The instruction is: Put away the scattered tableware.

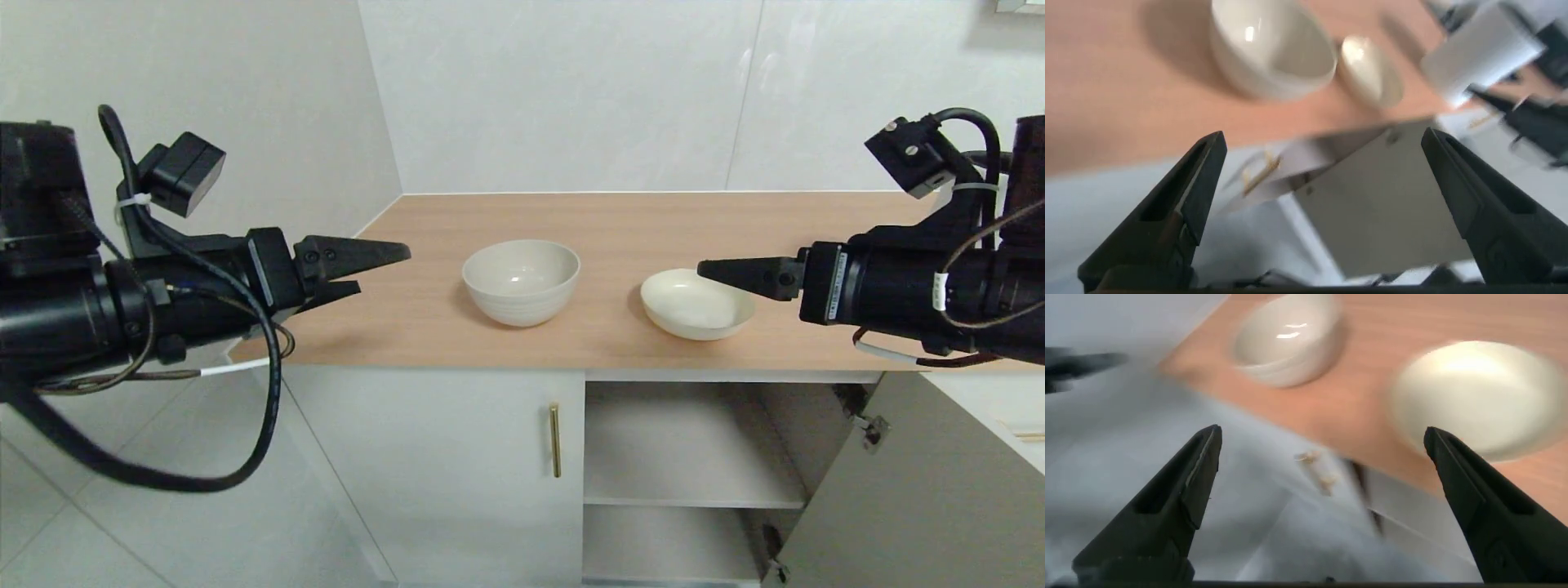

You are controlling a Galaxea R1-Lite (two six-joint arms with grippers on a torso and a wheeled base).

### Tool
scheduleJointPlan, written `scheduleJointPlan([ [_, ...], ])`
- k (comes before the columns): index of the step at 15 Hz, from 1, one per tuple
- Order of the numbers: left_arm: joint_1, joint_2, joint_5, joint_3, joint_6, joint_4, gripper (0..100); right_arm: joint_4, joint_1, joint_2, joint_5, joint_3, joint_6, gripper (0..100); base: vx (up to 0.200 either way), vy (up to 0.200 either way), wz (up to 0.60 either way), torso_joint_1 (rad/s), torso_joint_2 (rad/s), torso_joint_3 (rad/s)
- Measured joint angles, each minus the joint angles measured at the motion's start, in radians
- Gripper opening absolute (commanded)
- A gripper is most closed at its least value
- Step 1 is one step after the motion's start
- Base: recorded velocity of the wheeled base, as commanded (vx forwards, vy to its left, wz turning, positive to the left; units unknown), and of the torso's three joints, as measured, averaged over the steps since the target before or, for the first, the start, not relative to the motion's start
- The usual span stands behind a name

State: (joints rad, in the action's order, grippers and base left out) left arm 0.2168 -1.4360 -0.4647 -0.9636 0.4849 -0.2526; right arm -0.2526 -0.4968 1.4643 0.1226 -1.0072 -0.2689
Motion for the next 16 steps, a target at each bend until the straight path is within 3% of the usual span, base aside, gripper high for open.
scheduleJointPlan([
  [3,0.006,-0.067,0.021,-0.171,0.013,0.125,100,0.151,0.017,0.055,-0.155,-0.122,-0.044,100,0.000,0.000,0.00,0.000,0.00,0.000],
  [4,0.018,-0.097,0.080,-0.232,0.015,0.196,100,0.155,0.018,0.073,-0.193,-0.143,-0.051,100,0.000,0.000,0.00,0.000,0.00,0.000],
  [6,0.058,-0.167,0.253,-0.303,0.020,0.243,100,0.156,0.021,0.107,-0.282,-0.167,-0.053,100,0.000,0.000,0.00,0.000,0.00,0.000],
  [8,0.125,-0.240,0.451,-0.343,0.022,0.205,100,0.155,0.021,0.140,-0.344,-0.186,-0.053,100,0.000,0.000,0.00,0.000,0.00,0.000],
  [10,0.176,-0.299,0.554,-0.356,0.022,0.144,100,0.155,0.020,0.158,-0.350,-0.191,-0.053,100,0.000,0.000,0.00,0.000,0.00,0.000],
  [13,0.198,-0.371,0.614,-0.356,0.047,0.016,100,0.141,0.020,0.180,-0.370,-0.192,-0.053,100,0.000,0.000,0.00,0.000,0.00,0.000],
  [16,0.210,-0.415,0.614,-0.351,0.050,0.010,100,0.135,0.020,0.197,-0.397,-0.192,-0.052,100,0.000,0.000,0.00,0.000,0.00,0.000],
])
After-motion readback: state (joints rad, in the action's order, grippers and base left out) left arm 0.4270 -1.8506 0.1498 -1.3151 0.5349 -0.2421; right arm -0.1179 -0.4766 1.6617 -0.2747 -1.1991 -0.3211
